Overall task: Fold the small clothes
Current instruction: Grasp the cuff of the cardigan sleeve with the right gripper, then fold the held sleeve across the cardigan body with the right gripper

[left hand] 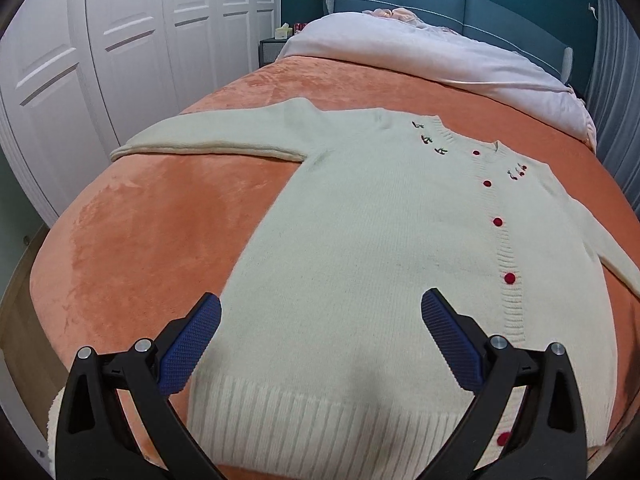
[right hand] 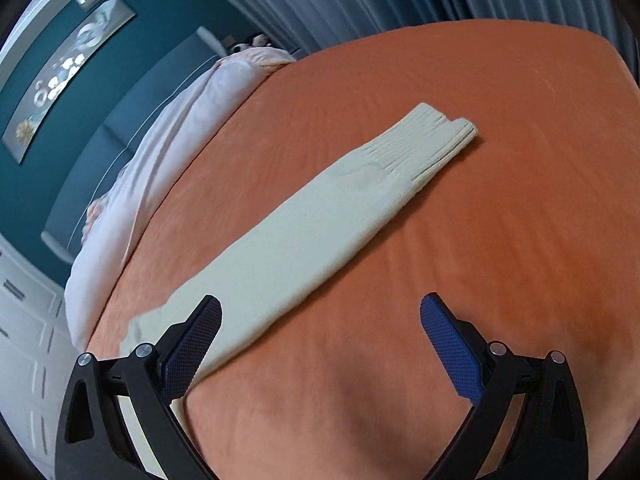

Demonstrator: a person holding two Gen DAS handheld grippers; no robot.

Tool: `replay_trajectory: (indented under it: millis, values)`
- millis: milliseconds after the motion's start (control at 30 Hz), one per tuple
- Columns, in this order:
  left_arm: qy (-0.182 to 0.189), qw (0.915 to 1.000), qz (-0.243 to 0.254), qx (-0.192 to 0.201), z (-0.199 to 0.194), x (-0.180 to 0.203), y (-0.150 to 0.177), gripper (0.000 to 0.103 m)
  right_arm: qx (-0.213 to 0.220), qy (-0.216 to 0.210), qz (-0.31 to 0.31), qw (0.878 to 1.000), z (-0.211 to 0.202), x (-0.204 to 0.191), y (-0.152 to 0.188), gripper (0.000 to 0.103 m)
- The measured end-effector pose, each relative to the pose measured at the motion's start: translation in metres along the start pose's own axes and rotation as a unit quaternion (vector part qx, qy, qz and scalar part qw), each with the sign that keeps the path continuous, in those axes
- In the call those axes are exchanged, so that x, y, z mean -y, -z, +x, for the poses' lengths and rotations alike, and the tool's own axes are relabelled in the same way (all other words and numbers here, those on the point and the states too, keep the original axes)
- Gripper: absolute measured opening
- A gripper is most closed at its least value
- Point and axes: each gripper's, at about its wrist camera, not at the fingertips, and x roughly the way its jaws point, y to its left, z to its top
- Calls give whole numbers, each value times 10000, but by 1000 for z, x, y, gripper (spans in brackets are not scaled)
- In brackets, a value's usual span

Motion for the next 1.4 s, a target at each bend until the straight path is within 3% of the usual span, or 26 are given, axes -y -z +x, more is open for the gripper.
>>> replay_trajectory:
  millis: [133,200,233,267,367,433,533,600,633,667,733,800,867,933,1033,1133,1200,1300,1333,1367,1400]
  values:
    - [-2,10000,18,-84,19,5,-8,98,134,255,191,9994,32,3,-12,98]
    - [17,9999,27,-112,27,6,-12,98,168,155,-12,9997,41,-11,-17,67]
    - [37,9999,22,-122,30,6,-14,98,31,104,-62,9999,46,-18,-18,26]
    - [54,9999,9,-113,33,5,-17,98,70,100,-119,9999,44,-31,-20,11]
    - [87,9999,-69,0,35,1,-26,98,698,-899,-904,9894,-2,-104,-14,11]
    - [177,9996,-195,70,35,-2,-35,98,806,-1827,-1935,9606,-43,-180,20,11]
    - [463,9975,-503,156,35,-8,-53,98,249,-2948,-3373,8937,-75,-272,110,13]
    - [684,9948,-725,216,36,-9,-67,98,-558,-3298,-3877,8590,-65,-304,177,16]
    - [834,9931,-805,199,37,-7,-75,98,-935,-3257,-4141,8448,-55,-312,213,21]
    - [1007,9908,-879,190,39,-5,-85,98,-1128,-3113,-4306,8396,-46,-314,238,22]
    - [1253,9874,-949,152,47,3,-98,98,-1473,-2792,-4352,8432,-32,-300,273,22]
    - [1487,9842,-957,-9,62,14,-109,98,-1624,-2695,-3992,8612,-32,-275,272,26]
    - [1701,9800,-1010,-227,83,30,-118,98,-1527,-2605,-3584,8834,-41,-246,256,39]
    - [2101,9694,-1155,-529,102,50,-123,98,-1313,-2374,-3233,9066,-45,-221,231,55]
    - [2336,9657,-947,-623,106,103,-129,98,-1225,-2067,-2967,9243,-34,-200,203,55]
    - [2083,9771,241,-363,97,180,-125,98,-1159,-1914,-2726,9357,-29,-187,193,55]
    - [1730,9790,1064,-171,99,226,-115,98,-1110,-1864,-2663,9392,-29,-176,194,55]
    - [1198,9790,1644,-138,127,262,-103,96,-1045,-1629,-2887,9377,-27,-167,198,55]
    - [1152,9796,1632,-234,138,265,-103,74,-1094,-1592,-2907,9371,-24,-164,200,55]
    - [1234,9791,1551,-455,152,262,-106,45,-1162,-1605,-2859,9376,-21,-161,199,55]
    - [1449,9789,1294,-636,162,246,-110,36,-1207,-1619,-2788,9389,-18,-156,198,55]
